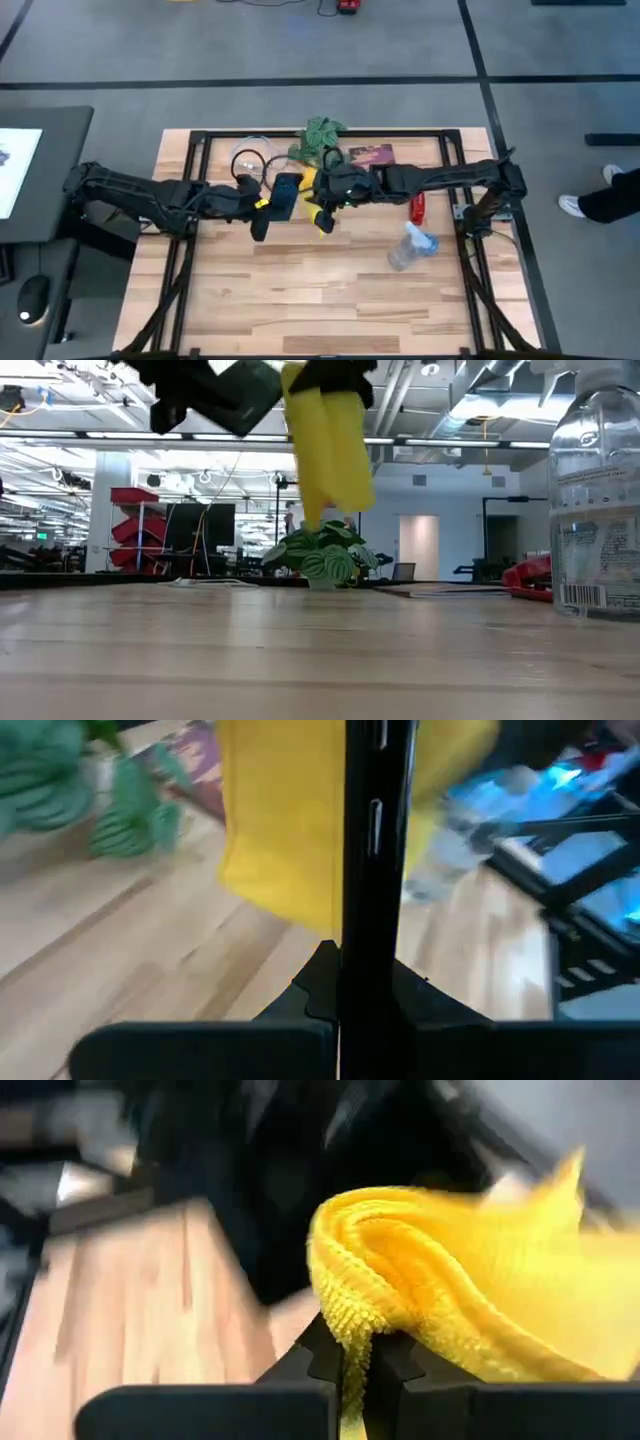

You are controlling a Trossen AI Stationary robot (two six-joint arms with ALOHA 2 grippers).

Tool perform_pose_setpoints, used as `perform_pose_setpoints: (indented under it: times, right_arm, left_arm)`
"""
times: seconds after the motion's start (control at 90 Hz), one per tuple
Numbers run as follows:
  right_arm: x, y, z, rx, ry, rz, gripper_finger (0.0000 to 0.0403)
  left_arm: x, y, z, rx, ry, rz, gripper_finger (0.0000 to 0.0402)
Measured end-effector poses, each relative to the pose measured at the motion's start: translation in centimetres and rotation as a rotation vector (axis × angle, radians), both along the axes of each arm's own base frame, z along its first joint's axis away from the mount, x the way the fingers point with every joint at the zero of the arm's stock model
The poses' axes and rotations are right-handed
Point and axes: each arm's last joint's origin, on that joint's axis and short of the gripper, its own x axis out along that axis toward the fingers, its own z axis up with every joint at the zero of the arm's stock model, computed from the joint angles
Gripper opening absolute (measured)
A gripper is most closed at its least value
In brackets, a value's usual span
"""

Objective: Apply microfiber cloth
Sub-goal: Wipe the back and front of the cellphone with the yellow microfiber cloth

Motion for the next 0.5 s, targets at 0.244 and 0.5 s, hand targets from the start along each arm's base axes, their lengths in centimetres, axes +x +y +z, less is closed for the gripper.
perform_pose_setpoints:
  times: [0.244,0.5]
  right_arm:
    - [-0.5,2.1,-9.7,-0.004,0.272,0.119,0.0000]
    - [-2.4,5.1,-14.9,0.113,0.513,0.294,0.0020]
  left_arm:
    - [-0.3,0.5,-0.2,-0.014,0.027,0.046,0.0004]
    - [-0.3,0.1,-0.2,-0.065,0.029,-0.011,0.0004]
